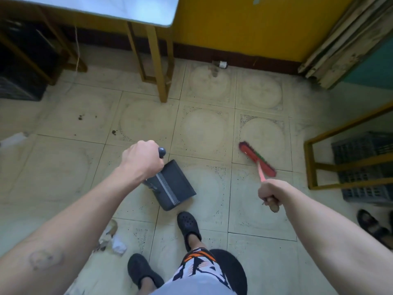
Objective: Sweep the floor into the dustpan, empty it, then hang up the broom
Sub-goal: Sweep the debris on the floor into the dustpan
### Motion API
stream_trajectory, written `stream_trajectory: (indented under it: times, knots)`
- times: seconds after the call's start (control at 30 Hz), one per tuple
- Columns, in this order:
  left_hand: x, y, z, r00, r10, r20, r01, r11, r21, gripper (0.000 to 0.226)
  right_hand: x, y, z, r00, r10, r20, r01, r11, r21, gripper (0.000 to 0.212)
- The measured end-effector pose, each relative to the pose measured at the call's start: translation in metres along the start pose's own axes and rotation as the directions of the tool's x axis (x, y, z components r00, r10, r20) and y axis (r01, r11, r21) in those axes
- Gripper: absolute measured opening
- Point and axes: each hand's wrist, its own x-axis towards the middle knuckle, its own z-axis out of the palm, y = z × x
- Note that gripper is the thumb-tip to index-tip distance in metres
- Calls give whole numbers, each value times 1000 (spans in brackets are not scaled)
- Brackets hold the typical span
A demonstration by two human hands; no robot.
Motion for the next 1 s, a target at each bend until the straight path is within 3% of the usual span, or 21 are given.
stream_trajectory:
  times: [0.07, 0.13, 0.3, 0.4, 0.5, 0.6, 0.73, 0.87, 1.0]
  knots:
    - [-10, -18, 1, 1000, 7, -9, -7, 1000, 0, 10, -21, -12, 17, 999, -47, 14, 46, 996, 74, 75]
    - [-24, -41, 1, 1000, 11, -15, -11, 1000, -12, 10, -41, -31, 39, 997, -79, 5, 76, 975, 207, 72]
    - [-70, -124, 1, 999, -42, -32, 40, 998, -53, 9, -90, -118, 100, 988, -140, 64, 83, 836, 543, 13]
    - [-103, -180, 11, 994, -89, -59, 83, 992, -91, 12, -110, -182, 131, 977, -189, 101, 75, 742, 666, 22]
    - [-134, -232, 19, 986, -150, -77, 138, 980, -143, 15, -130, -236, 155, 967, -228, 114, 93, 733, 674, 22]
    - [-152, -270, 23, 973, -200, -114, 176, 966, -188, 14, -149, -274, 167, 959, -266, 100, 167, 811, 561, 23]
    - [-180, -325, 33, 944, -306, -120, 274, 934, -230, 19, -187, -314, 211, 949, -286, 136, 263, 951, 165, 20]
    - [-196, -360, 39, 922, -378, -81, 351, 906, -239, 17, -226, -325, 260, 943, -284, 173, 318, 923, -215, 19]
    - [-205, -388, 42, 901, -434, -23, 413, 871, -267, 14, -257, -335, 289, 930, -241, 277, 338, 859, -386, 7]
